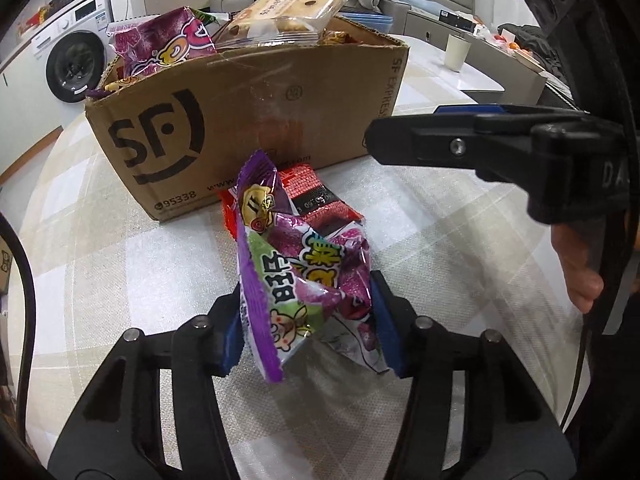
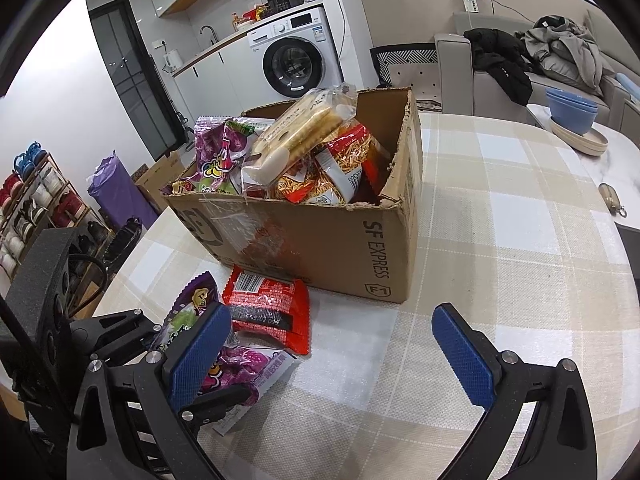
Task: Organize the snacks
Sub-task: 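Lower the left gripper to the purple candy bag beside the box, then grasp the purple candy bag with the left gripper and lift it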
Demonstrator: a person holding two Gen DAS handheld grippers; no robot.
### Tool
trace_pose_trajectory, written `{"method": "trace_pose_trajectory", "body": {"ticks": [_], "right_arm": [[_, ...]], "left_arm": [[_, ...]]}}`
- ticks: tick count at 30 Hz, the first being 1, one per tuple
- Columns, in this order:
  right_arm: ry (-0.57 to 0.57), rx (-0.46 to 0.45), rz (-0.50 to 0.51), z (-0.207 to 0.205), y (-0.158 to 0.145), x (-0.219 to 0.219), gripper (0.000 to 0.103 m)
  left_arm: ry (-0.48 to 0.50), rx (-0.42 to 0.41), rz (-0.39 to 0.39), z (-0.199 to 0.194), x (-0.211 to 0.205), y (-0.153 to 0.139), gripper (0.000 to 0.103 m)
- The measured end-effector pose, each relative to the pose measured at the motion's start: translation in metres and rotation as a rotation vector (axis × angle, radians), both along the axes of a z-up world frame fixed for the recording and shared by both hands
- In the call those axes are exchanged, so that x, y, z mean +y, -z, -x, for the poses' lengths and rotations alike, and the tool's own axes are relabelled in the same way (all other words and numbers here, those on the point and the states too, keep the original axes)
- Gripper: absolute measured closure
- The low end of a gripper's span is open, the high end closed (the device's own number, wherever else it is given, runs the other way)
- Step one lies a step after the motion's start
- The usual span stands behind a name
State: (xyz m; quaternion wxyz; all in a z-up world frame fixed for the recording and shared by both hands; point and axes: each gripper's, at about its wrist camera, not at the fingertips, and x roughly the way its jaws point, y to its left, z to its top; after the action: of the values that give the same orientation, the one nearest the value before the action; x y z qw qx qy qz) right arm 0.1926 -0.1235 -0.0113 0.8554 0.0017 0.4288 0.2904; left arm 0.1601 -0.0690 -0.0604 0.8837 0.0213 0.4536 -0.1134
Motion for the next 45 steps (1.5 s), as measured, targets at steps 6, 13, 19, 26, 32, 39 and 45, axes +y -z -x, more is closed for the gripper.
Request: {"method": "trace_pose_trajectory", "body": {"ticks": [6, 13, 19, 26, 32, 39, 45], "right_arm": [[-0.001, 0.001, -0.002, 0.000, 0.000, 0.000, 0.001], [-0.008, 0.010, 0.005, 0.002, 0.003, 0.005, 0.001], [-0.031, 0.030, 0.022, 0.004, 0.011, 0.022, 0.001], [-0.060, 0.053, 0.043, 0.008, 0.024, 0.047, 0.001], [-0.065, 0.059, 0.048, 0.006, 0.029, 0.057, 0.001], [-0.064, 0.068, 0.063, 0.002, 0.034, 0.060, 0.001], [-0.150, 0.037, 0.133, 0.012, 0.040, 0.089, 0.001]], "left_arm": [[-0.002, -0.007, 0.017, 0.004, 0.007, -0.008, 0.053], [-0.035, -0.009, 0.030, 0.013, 0.032, -0.015, 0.054], [-0.062, 0.008, 0.040, 0.018, 0.055, -0.012, 0.054], [-0.052, -0.007, 0.035, 0.019, 0.070, -0.018, 0.054], [-0.047, -0.019, 0.067, 0.024, 0.086, -0.029, 0.055], [-0.114, -0.038, 0.132, 0.031, 0.127, -0.041, 0.055], [-0.172, -0.074, 0.172, 0.039, 0.153, -0.058, 0.055]]}}
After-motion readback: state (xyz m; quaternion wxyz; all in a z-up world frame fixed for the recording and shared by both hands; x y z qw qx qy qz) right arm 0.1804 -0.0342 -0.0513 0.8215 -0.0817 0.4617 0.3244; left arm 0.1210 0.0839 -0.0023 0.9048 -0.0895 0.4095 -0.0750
